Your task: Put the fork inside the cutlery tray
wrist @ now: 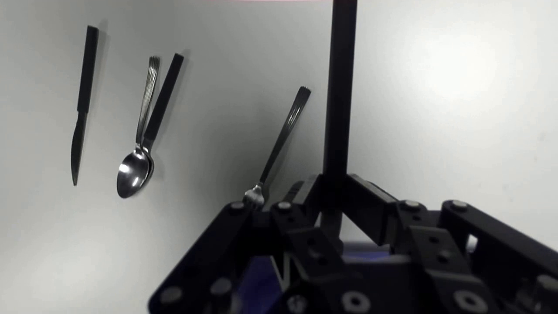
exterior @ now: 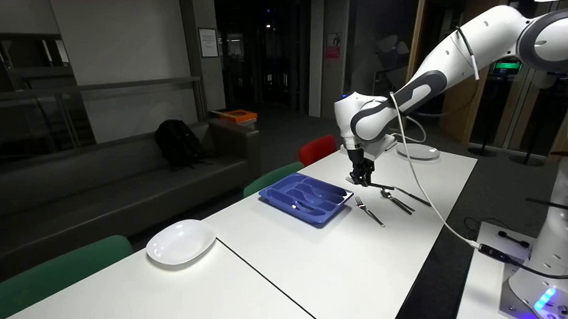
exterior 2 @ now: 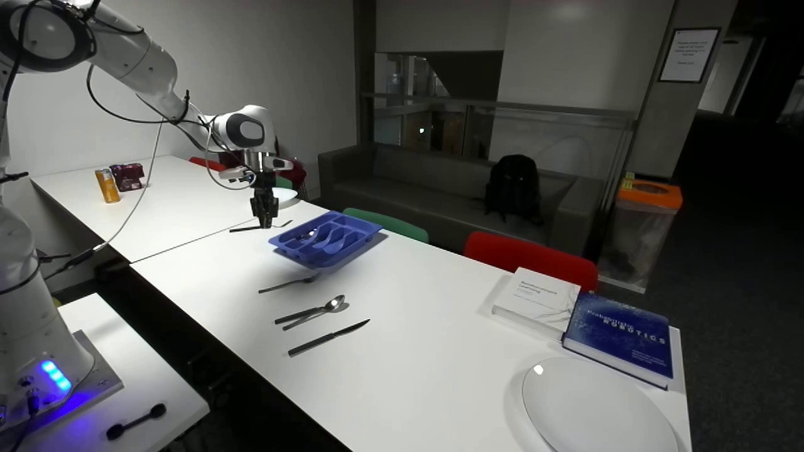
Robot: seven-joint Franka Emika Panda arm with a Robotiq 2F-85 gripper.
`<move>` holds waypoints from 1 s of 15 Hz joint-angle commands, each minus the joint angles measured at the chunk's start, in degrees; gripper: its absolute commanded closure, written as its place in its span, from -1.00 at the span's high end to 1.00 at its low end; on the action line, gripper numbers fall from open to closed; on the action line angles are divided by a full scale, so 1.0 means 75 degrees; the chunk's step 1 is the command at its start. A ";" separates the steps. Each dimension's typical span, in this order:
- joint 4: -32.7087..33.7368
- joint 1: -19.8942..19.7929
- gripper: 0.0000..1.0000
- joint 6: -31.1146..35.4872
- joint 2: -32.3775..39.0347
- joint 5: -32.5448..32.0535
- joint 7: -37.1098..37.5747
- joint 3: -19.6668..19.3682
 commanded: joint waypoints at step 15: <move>0.3608 -0.1155 -0.90 0.0863 0.2634 0.0733 -0.2616 0.0191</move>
